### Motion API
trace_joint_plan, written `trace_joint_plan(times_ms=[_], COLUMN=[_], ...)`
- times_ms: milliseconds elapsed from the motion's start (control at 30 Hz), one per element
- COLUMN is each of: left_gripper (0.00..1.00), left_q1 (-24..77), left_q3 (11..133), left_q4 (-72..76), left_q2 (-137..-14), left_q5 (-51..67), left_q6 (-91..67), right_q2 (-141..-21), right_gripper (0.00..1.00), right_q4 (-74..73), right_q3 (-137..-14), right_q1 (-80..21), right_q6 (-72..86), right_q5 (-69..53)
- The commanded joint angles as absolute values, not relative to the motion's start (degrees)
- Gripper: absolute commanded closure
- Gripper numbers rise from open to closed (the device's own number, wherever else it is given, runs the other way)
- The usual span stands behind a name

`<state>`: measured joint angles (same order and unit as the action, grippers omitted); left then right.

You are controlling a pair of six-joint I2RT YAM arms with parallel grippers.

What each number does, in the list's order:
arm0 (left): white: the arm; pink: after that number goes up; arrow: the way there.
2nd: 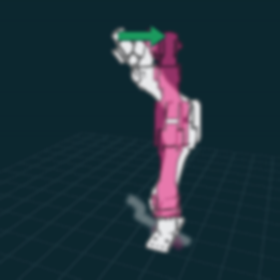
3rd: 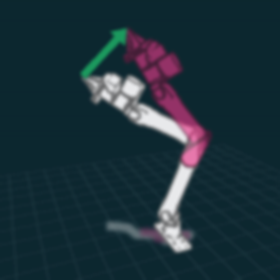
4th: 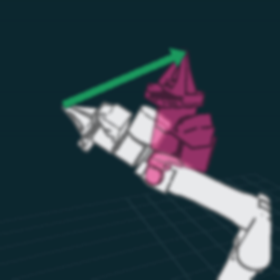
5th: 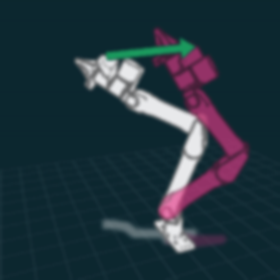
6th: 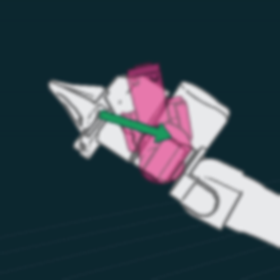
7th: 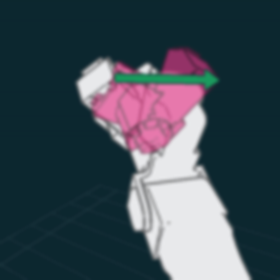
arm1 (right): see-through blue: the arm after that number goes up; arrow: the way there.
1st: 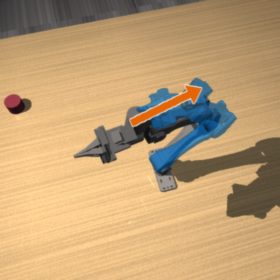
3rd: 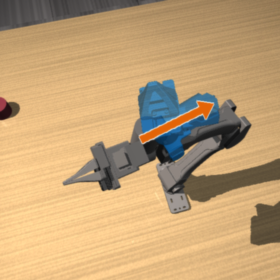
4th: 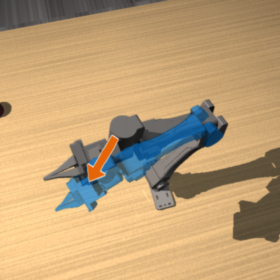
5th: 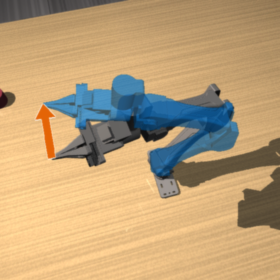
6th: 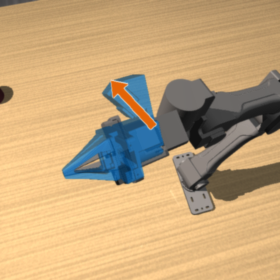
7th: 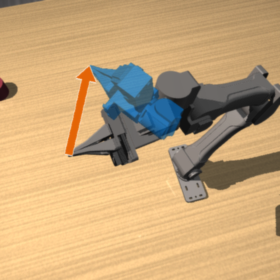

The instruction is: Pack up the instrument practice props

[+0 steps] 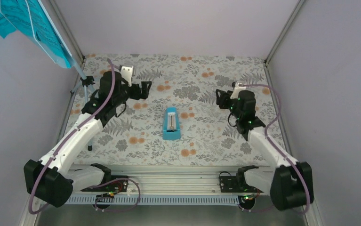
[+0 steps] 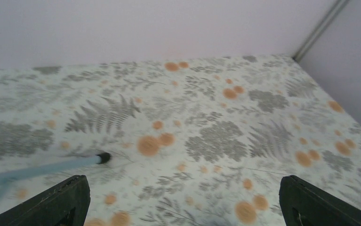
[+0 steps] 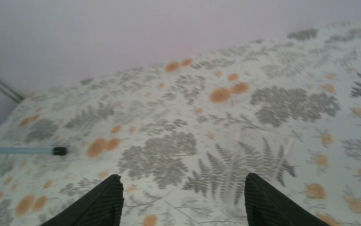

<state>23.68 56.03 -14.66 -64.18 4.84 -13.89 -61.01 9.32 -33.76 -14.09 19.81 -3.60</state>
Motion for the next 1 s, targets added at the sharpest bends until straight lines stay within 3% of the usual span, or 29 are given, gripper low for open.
trace_joint_plan(times_ms=[0, 300, 567, 733, 967], left_gripper=[0.0, 0.0, 0.0, 0.0, 0.0], left_q1=[20.85, 20.04, 19.99, 20.01, 20.03], left_q3=[61.97, 55.39, 54.85, 54.77, 54.58], left_q4=[-20.9, -14.7, -15.19, -15.64, -15.72], left_q2=[-65.6, -58.59, -58.46, -58.79, -58.98], left_q5=[4.82, -13.63, -11.22, -10.78, -10.84], left_q6=[-7.21, 2.02, 2.78, 2.63, 2.61], right_q2=[-70.94, -91.05, -103.48, -105.64, -106.58], right_gripper=[0.39, 0.4, 0.5, 0.52, 0.65], right_q4=[-0.08, -8.43, -11.79, -12.81, -14.54], right_q3=[-40.27, -52.51, -58.78, -59.41, -59.68], right_q1=[-7.23, -4.87, -7.58, -9.31, -11.08], right_q6=[19.64, 19.43, 19.65, 19.43, 18.68], right_q5=[-11.09, -6.05, -5.96, -1.18, 2.46])
